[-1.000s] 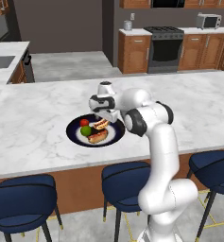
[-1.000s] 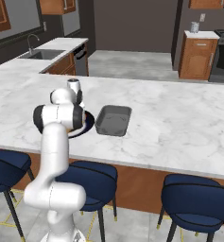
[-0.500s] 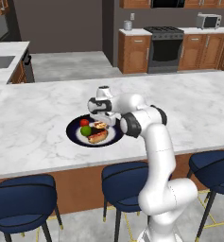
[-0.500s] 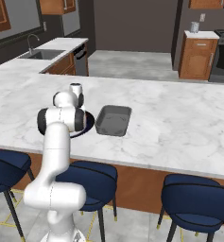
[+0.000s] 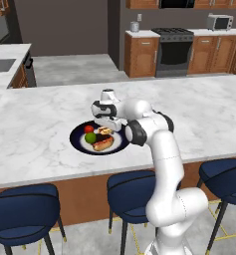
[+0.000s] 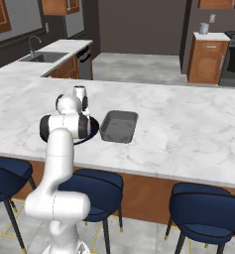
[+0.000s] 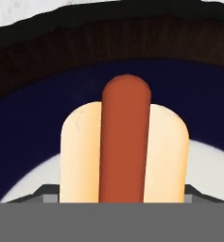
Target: Place one cooked food and one vegetable from the large plate to each tupperware container.
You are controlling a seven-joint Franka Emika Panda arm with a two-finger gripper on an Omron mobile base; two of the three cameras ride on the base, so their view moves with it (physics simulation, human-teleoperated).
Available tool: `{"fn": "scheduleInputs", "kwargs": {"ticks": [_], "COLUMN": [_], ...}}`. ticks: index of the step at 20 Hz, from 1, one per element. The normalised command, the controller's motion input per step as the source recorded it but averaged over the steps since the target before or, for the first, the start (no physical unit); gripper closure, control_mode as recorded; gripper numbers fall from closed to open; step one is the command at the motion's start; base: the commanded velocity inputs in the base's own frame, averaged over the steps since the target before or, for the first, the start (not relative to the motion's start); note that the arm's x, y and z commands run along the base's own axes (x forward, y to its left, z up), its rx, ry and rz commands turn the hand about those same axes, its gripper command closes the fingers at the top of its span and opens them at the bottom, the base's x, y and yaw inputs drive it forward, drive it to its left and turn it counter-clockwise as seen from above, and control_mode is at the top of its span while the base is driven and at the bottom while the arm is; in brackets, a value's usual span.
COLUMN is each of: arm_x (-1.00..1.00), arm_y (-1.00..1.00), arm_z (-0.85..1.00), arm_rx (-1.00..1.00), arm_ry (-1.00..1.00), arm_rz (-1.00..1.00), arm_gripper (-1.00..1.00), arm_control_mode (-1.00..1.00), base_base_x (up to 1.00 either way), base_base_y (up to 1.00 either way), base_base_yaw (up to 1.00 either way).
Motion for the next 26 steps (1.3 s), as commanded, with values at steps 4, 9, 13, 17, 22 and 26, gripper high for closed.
{"fn": "scheduleInputs", "kwargs": {"ticks": [4, 9, 13, 17, 22, 26], "arm_x": [0.00, -0.35, -0.52, -0.79, -0.31, -0.08], "arm_y": [0.00, -0.18, -0.47, -0.51, -0.78, -0.99], "arm_z": [0.00, 0.00, 0.48, 0.98, 0.78, 0.52], "arm_rx": [0.00, 0.00, 0.00, 0.03, 0.00, 0.01], "arm_ry": [0.00, 0.00, -0.11, -0.12, -0.17, -0.30], "arm_rz": [0.00, 0.00, 0.10, 0.17, 0.33, 0.57], "arm_gripper": [1.00, 1.00, 1.00, 1.00, 1.00, 1.00], "arm_control_mode": [-1.00, -1.00, -1.00, -1.00, -1.00, -1.00], "base_base_x": [0.00, 0.00, 0.00, 0.00, 0.00, 0.00], "base_base_y": [0.00, 0.00, 0.00, 0.00, 0.00, 0.00], "base_base_yaw": [0.00, 0.00, 0.00, 0.00, 0.00, 0.00]}}
